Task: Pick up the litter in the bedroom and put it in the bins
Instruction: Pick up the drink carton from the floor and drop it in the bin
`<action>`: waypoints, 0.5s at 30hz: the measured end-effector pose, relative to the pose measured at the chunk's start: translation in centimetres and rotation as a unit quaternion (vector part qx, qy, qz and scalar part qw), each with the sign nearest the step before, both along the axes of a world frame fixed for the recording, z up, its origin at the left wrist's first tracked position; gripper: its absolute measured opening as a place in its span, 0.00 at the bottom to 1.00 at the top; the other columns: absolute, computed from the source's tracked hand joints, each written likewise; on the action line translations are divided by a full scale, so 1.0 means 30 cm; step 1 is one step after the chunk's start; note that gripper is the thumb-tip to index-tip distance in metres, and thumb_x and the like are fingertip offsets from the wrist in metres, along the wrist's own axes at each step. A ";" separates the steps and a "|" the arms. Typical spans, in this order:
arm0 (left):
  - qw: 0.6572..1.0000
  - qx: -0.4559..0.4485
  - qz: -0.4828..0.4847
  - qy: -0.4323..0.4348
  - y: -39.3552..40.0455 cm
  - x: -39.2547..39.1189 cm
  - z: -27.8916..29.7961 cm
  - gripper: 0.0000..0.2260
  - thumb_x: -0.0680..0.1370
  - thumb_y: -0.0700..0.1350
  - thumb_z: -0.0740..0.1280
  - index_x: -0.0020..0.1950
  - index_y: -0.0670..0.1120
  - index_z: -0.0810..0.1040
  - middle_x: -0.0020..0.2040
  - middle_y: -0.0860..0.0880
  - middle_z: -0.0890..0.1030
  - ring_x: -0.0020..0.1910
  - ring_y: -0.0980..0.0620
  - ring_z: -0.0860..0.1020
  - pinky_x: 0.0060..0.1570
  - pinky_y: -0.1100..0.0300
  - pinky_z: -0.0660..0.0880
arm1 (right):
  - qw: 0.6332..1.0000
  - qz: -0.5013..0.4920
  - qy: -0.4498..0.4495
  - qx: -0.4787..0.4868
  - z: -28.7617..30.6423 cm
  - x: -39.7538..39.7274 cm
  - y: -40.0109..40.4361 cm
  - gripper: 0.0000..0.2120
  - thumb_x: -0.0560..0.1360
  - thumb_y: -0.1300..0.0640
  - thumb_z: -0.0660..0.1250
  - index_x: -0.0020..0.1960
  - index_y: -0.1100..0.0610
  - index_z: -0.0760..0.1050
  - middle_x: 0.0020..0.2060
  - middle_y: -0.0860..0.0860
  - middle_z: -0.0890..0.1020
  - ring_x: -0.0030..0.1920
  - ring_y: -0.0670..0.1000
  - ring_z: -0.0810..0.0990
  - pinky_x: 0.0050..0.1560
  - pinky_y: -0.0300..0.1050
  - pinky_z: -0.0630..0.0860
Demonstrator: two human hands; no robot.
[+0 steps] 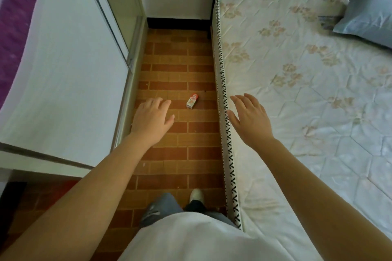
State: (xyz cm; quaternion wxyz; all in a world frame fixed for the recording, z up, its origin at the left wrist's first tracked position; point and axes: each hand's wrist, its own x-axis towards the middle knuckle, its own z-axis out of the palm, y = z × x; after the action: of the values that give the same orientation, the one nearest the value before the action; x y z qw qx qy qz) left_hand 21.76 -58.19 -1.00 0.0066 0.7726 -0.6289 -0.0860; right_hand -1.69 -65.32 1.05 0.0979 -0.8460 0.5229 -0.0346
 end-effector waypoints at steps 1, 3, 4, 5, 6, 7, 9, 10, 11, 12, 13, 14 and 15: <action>1.000 0.001 0.005 0.001 -0.033 0.012 -0.001 0.22 0.79 0.54 0.56 0.71 0.47 0.63 0.71 0.46 0.67 0.71 0.46 0.65 0.69 0.50 0.64 | 1.000 0.003 0.000 0.002 -0.002 0.013 -0.039 0.22 0.80 0.48 0.53 0.70 0.57 0.63 0.68 0.54 0.70 0.72 0.56 0.61 0.70 0.53 0.60; 1.000 0.003 0.013 0.001 -0.099 0.040 -0.005 0.22 0.79 0.54 0.56 0.71 0.47 0.63 0.71 0.46 0.67 0.71 0.46 0.65 0.69 0.50 0.64 | 1.000 0.009 -0.003 0.006 -0.007 0.043 -0.115 0.22 0.79 0.49 0.53 0.70 0.58 0.63 0.68 0.54 0.70 0.72 0.56 0.61 0.70 0.53 0.61; 1.000 0.004 0.015 0.000 -0.133 0.056 -0.009 0.22 0.79 0.54 0.56 0.72 0.48 0.63 0.71 0.46 0.67 0.71 0.46 0.65 0.69 0.50 0.64 | 1.000 0.010 -0.005 0.008 -0.010 0.060 -0.153 0.22 0.79 0.49 0.53 0.70 0.58 0.64 0.68 0.55 0.71 0.72 0.57 0.62 0.70 0.54 0.61; 1.000 0.005 0.016 0.001 -0.168 0.073 -0.013 0.22 0.79 0.54 0.56 0.72 0.47 0.63 0.71 0.46 0.67 0.71 0.45 0.65 0.69 0.50 0.63 | 1.000 0.010 -0.005 0.010 -0.014 0.077 -0.190 0.22 0.79 0.49 0.54 0.70 0.58 0.64 0.68 0.55 0.71 0.71 0.57 0.62 0.70 0.54 0.62; 1.000 0.006 0.015 0.003 -0.205 0.092 -0.019 0.22 0.79 0.54 0.56 0.72 0.47 0.62 0.71 0.46 0.67 0.71 0.45 0.65 0.69 0.50 0.63 | 1.000 0.010 -0.005 0.010 -0.021 0.096 -0.226 0.22 0.79 0.49 0.54 0.69 0.59 0.64 0.67 0.55 0.71 0.71 0.57 0.63 0.69 0.54 0.62; 1.000 0.008 0.012 0.005 -0.243 0.111 -0.026 0.22 0.79 0.54 0.56 0.72 0.47 0.62 0.71 0.45 0.67 0.71 0.45 0.65 0.69 0.50 0.63 | 1.000 0.009 -0.006 0.009 -0.029 0.114 -0.263 0.22 0.79 0.49 0.54 0.69 0.59 0.64 0.67 0.55 0.72 0.71 0.57 0.63 0.69 0.54 0.63; 1.000 0.012 0.000 0.004 -0.327 0.158 -0.044 0.22 0.79 0.53 0.56 0.72 0.47 0.62 0.71 0.45 0.68 0.71 0.45 0.65 0.69 0.50 0.64 | 1.000 0.007 -0.004 0.005 -0.051 0.156 -0.338 0.21 0.79 0.49 0.55 0.69 0.59 0.65 0.66 0.55 0.73 0.70 0.57 0.65 0.68 0.54 0.64; 1.000 0.013 -0.007 0.003 -0.378 0.185 -0.052 0.22 0.79 0.53 0.56 0.72 0.46 0.62 0.71 0.45 0.68 0.70 0.45 0.65 0.68 0.50 0.64 | 1.000 0.005 -0.002 0.004 -0.061 0.180 -0.380 0.21 0.79 0.49 0.55 0.68 0.59 0.65 0.66 0.55 0.73 0.70 0.57 0.65 0.68 0.54 0.64; 1.000 0.013 -0.013 0.003 -0.432 0.215 -0.062 0.22 0.79 0.53 0.56 0.71 0.46 0.63 0.70 0.45 0.68 0.70 0.45 0.66 0.68 0.51 0.64 | 1.000 0.002 0.000 0.006 -0.071 0.209 -0.425 0.21 0.79 0.49 0.55 0.68 0.59 0.65 0.66 0.55 0.73 0.70 0.57 0.65 0.68 0.53 0.64; 1.000 0.014 -0.017 0.003 -0.488 0.246 -0.069 0.22 0.79 0.53 0.56 0.71 0.46 0.63 0.70 0.45 0.69 0.70 0.45 0.66 0.68 0.50 0.64 | 1.000 -0.002 0.000 0.009 -0.080 0.238 -0.472 0.21 0.79 0.49 0.55 0.68 0.59 0.65 0.66 0.55 0.73 0.70 0.57 0.65 0.68 0.53 0.64; 1.000 0.014 -0.020 0.005 -0.547 0.279 -0.074 0.22 0.79 0.53 0.56 0.71 0.46 0.63 0.70 0.45 0.68 0.70 0.45 0.66 0.68 0.50 0.64 | 1.000 -0.007 0.000 0.010 -0.086 0.271 -0.522 0.21 0.79 0.49 0.55 0.68 0.59 0.65 0.66 0.55 0.73 0.70 0.57 0.65 0.68 0.54 0.64; 1.000 0.015 -0.026 0.005 -0.608 0.313 -0.077 0.22 0.79 0.53 0.56 0.71 0.46 0.63 0.70 0.44 0.68 0.70 0.45 0.66 0.68 0.49 0.64 | 1.000 -0.015 -0.002 0.010 -0.091 0.305 -0.574 0.21 0.79 0.49 0.55 0.68 0.59 0.65 0.66 0.55 0.73 0.69 0.57 0.65 0.68 0.54 0.64; 0.999 0.018 -0.034 0.005 -0.669 0.347 -0.077 0.22 0.79 0.53 0.56 0.71 0.46 0.63 0.70 0.44 0.68 0.70 0.45 0.65 0.69 0.49 0.64 | 1.000 -0.023 -0.006 0.011 -0.093 0.341 -0.625 0.21 0.79 0.49 0.55 0.68 0.59 0.66 0.65 0.56 0.73 0.69 0.57 0.65 0.68 0.54 0.64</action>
State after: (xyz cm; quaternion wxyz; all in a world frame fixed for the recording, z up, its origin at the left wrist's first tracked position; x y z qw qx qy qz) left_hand 32.17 -78.25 -3.32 -0.0071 0.7504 -0.6532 -0.1010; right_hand 8.54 -84.07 -1.75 0.1093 -0.8323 0.5422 -0.0366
